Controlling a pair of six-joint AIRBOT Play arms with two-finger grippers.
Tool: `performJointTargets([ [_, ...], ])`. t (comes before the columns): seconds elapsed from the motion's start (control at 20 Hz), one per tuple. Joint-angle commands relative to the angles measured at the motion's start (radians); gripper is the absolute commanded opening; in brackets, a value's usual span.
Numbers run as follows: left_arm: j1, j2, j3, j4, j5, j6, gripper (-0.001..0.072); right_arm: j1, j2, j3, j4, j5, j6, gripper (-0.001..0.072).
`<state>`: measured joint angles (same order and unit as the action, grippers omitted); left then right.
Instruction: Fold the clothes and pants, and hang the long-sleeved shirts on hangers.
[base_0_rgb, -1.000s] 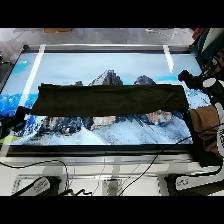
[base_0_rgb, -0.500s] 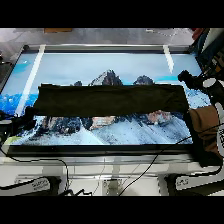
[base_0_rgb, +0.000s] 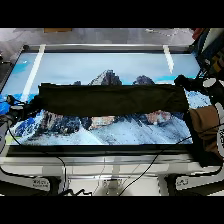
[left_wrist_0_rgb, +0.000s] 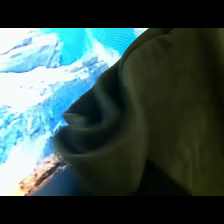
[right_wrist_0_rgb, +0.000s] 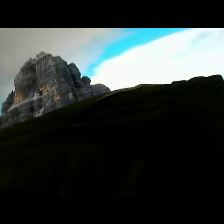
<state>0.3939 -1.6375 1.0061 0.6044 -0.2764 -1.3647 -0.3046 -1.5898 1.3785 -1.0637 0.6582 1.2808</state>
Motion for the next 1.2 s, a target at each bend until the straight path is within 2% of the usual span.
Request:
performJointTargets([
  [0.0, -0.013, -0.01, 0.048, -0.007, 0.026, 0.004, 0.0021, 0.009, 0.011, 0.001, 0.002, 0.126, -0.154, 0.0515],
  [0.1, -0.014, 0.031, 0.049, -0.004, 0.026, 0.005, 0.002, 0.046, 0.026, 0.003, 0.008, 0.16, -0.222, 0.0236],
  [0.15, -0.014, 0.061, 0.049, 0.013, 0.026, 0.005, 0.002, 0.076, 0.031, 0.008, 0.016, 0.154, -0.227, 0.0209],
  [0.25, -0.014, 0.136, 0.049, 0.08, 0.022, 0.005, 0.002, 0.15, 0.031, 0.023, 0.059, 0.072, -0.224, 0.0204],
  [0.3, -0.014, 0.179, 0.049, 0.129, 0.01, 0.005, 0.002, 0.197, 0.031, 0.023, 0.082, 0.004, -0.224, 0.0064],
  [0.35, -0.014, 0.229, 0.049, 0.195, -0.008, 0.005, 0.002, 0.245, 0.031, 0.023, 0.099, -0.059, -0.216, 0.0035],
  [0.5, -0.014, 0.381, 0.049, 0.338, -0.076, 0.005, 0.002, 0.423, 0.031, 0.023, 0.099, -0.204, -0.142, 0.0034],
  [0.65, -0.014, 0.539, 0.049, 0.365, -0.133, 0.005, 0.002, 0.616, 0.02, 0.039, 0.096, -0.312, -0.07, 0.0033],
  [0.9, -0.014, 0.753, 0.055, 0.364, -0.198, 0.005, 0.0021, 0.852, -0.138, 0.254, 0.09, -0.197, 0.063, 0.0032],
  [1.15, -0.014, 0.839, 0.055, 0.283, -0.254, 0.004, 0.0021, 1.049, -0.353, 0.503, 0.09, -0.048, 0.21, 0.0032],
])
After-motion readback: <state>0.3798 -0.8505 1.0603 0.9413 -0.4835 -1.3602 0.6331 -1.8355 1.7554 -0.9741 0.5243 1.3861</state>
